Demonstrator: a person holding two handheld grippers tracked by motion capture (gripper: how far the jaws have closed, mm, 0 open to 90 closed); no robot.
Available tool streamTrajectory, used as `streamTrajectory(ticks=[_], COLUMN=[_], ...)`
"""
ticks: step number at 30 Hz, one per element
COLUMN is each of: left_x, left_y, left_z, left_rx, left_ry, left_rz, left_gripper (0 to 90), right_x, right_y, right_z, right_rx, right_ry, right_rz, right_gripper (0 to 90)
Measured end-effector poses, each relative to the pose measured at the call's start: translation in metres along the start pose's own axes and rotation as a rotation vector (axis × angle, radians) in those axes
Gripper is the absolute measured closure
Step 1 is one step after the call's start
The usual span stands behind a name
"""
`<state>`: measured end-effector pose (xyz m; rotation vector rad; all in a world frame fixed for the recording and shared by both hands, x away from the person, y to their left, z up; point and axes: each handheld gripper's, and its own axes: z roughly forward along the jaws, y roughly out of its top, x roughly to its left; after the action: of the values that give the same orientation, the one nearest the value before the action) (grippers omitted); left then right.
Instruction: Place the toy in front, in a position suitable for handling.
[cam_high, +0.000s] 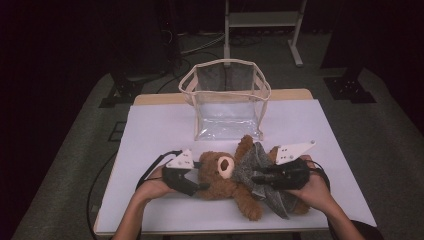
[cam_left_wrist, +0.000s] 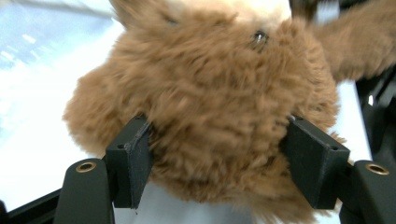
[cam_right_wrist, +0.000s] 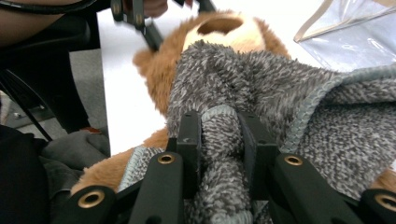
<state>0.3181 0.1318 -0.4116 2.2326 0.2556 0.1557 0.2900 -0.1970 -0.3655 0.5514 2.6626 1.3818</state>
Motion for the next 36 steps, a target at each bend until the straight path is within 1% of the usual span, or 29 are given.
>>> streamTrajectory(ticks=[2, 4, 6, 7, 8, 9, 11, 12, 14, 15, 16, 17, 18, 19, 20, 21, 22, 24, 25, 27, 29, 31, 32, 34, 35, 36], left_x=[-0.003, -0.007, -0.009, -0.011, -0.013, -0.013, -0.013, -0.013, -0.011, -0.01, -0.009, -0.008, -0.007, -0.006, -0.006, -0.007, -0.007, -0.011, -0.012, -0.014, -0.015, -0.014, -0.013, -0.012, -0.012, -0.012], left_y=[0.006, 0.014, 0.022, 0.025, 0.029, 0.032, 0.036, 0.036, 0.031, 0.028, 0.025, 0.023, 0.022, 0.02, 0.02, 0.02, 0.02, 0.022, 0.024, 0.026, 0.026, 0.025, 0.024, 0.023, 0.023, 0.023], left_z=[0.006, 0.013, 0.023, 0.028, 0.035, 0.038, 0.043, 0.042, 0.038, 0.034, 0.031, 0.027, 0.025, 0.023, 0.023, 0.024, 0.026, 0.031, 0.033, 0.034, 0.033, 0.032, 0.031, 0.028, 0.027, 0.026], left_rx=[-0.013, -0.016, -0.02, -0.019, -0.014, -0.012, 0.007, 0.006, -0.011, -0.021, -0.026, -0.032, -0.038, -0.041, -0.044, -0.049, -0.048, -0.046, -0.048, -0.045, -0.048, -0.043, -0.04, -0.052, -0.059, -0.06], left_ry=[-0.002, -0.002, -0.023, -0.029, -0.031, -0.031, -0.023, -0.018, -0.014, -0.002, 0.012, 0.028, 0.034, 0.039, 0.044, 0.042, 0.032, 0.01, 0.008, 0.001, -0.002, 0.001, 0.006, 0.007, 0.006, 0.007], left_rz=[-0.008, -0.003, 0.003, 0.007, 0.021, 0.027, 0.039, 0.04, 0.022, 0.014, 0.012, 0.008, 0.002, -0.002, 0.003, 0.003, 0.009, 0.018, 0.029, 0.038, 0.035, 0.035, 0.039, 0.027, 0.022, 0.025], left_gripper=[30.1, 30.2, 30.1, 30.1, 30.0, 29.9, 29.2, 28.9, 26.8, 26.6, 26.7, 26.8, 27.1, 27.3, 29.4, 31.8, 33.1, 34.0, 34.0, 33.9, 33.7, 33.0, 32.8, 31.7, 31.2, 30.9], right_x=[0.0, -0.001, -0.004, -0.005, -0.006, -0.005, -0.001, 0.0, -0.001, -0.003, -0.005, -0.007, -0.009, -0.01, -0.009, -0.007, -0.004, 0.002, 0.005, 0.01, 0.013, 0.013, 0.014, 0.013, 0.011, 0.007], right_y=[0.001, 0.003, 0.005, 0.007, 0.008, 0.01, 0.012, 0.011, 0.007, 0.004, 0.0, -0.005, -0.01, -0.013, -0.015, -0.014, -0.012, -0.003, 0.002, 0.014, 0.024, 0.029, 0.03, 0.028, 0.026, 0.025], right_z=[-0.002, -0.007, -0.015, -0.019, -0.02, -0.021, -0.017, -0.015, -0.014, -0.014, -0.015, -0.017, -0.019, -0.02, -0.023, -0.024, -0.025, -0.024, -0.022, -0.015, -0.005, 0.006, 0.011, 0.016, 0.015, 0.012], right_rx=[0.006, 0.009, -0.015, -0.031, -0.046, -0.06, -0.058, -0.048, -0.031, -0.016, 0.005, 0.022, 0.022, 0.012, 0.005, -0.002, -0.011, -0.027, -0.036, -0.048, -0.053, -0.04, -0.033, -0.025, -0.03, -0.039], right_ry=[-0.015, -0.035, -0.046, -0.04, -0.032, -0.02, -0.007, -0.007, -0.008, -0.018, -0.041, -0.054, -0.044, -0.033, -0.025, -0.021, -0.016, 0.004, 0.013, 0.036, 0.051, 0.061, 0.058, 0.031, 0.016, -0.003], right_rz=[-0.003, -0.003, 0.009, 0.02, 0.021, 0.024, 0.02, 0.014, 0.018, 0.024, 0.028, 0.038, 0.063, 0.078, 0.086, 0.083, 0.079, 0.057, 0.043, 0.015, -0.012, -0.03, -0.031, -0.043, -0.039, -0.026], right_gripper=[71.6, 71.6, 71.7, 71.7, 71.7, 71.7, 71.7, 71.6, 71.5, 71.5, 71.4, 71.4, 71.4, 71.5, 71.5, 71.5, 71.5, 71.5, 71.4, 71.4, 71.2, 71.1, 71.1, 71.1, 71.0, 71.0])
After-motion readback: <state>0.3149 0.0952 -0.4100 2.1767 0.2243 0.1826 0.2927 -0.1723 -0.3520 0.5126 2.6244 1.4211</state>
